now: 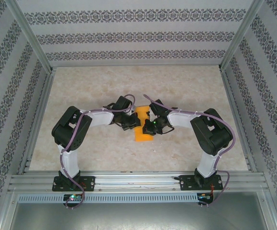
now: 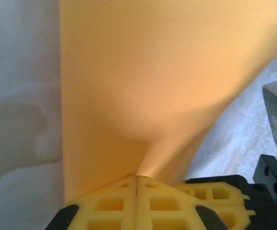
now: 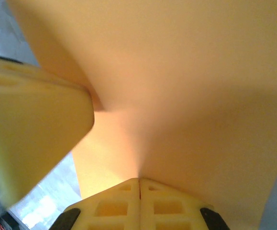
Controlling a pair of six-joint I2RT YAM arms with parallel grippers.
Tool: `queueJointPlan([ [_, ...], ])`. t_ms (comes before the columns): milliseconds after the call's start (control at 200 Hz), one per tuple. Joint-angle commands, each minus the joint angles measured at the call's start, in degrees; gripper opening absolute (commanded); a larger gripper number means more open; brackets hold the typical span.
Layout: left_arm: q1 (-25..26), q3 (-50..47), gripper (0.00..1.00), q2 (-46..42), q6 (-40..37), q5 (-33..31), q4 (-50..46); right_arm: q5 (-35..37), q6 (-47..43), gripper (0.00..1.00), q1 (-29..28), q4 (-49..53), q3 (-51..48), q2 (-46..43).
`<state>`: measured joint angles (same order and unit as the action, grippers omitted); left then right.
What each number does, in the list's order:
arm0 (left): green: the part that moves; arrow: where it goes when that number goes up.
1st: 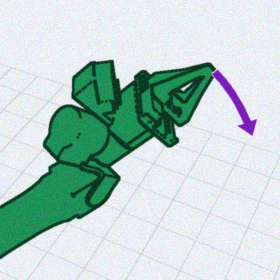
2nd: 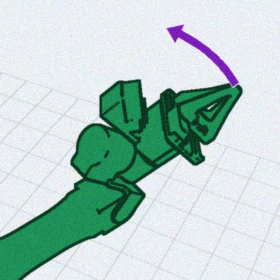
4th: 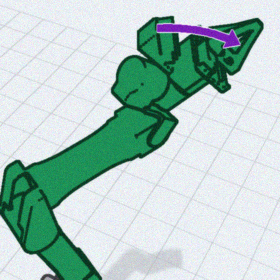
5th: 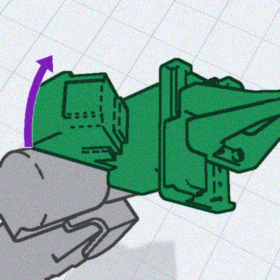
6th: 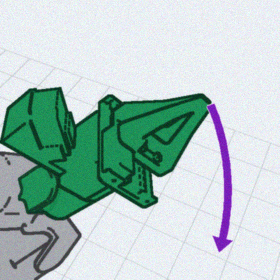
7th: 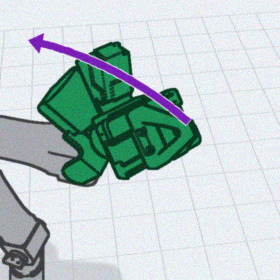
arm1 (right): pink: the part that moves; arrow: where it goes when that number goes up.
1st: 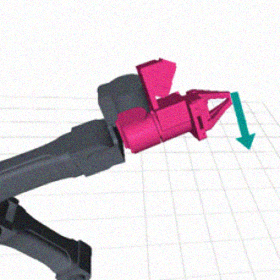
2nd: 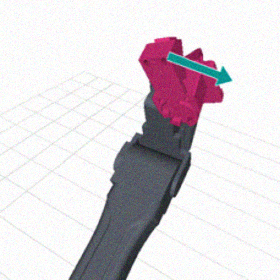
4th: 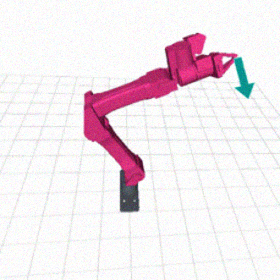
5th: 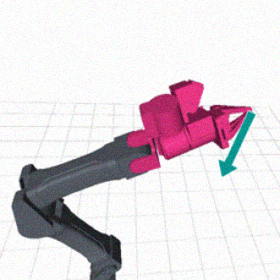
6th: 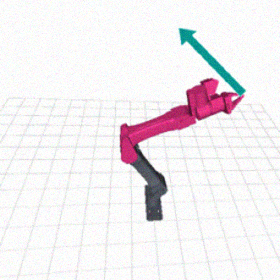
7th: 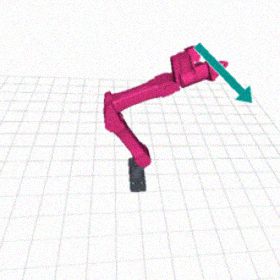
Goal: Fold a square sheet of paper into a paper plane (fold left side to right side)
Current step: First fold the square sheet of paper in half at the center of the table.
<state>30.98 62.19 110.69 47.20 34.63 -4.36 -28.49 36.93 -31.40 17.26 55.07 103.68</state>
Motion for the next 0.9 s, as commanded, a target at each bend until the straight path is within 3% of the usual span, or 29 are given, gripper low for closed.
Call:
queueJointPlan([
  [0, -1.1, 1.0, 0.05, 1.5, -2.4, -1.4, 0.2, 6.6, -1.6, 0.0, -0.5, 7.2, -0.8, 2.7],
  [894, -4.4, -1.2, 0.05, 3.4, -6.9, -6.2, 6.5, 8.4, -2.9, 0.0, -0.7, 10.6, -0.4, 4.4],
])
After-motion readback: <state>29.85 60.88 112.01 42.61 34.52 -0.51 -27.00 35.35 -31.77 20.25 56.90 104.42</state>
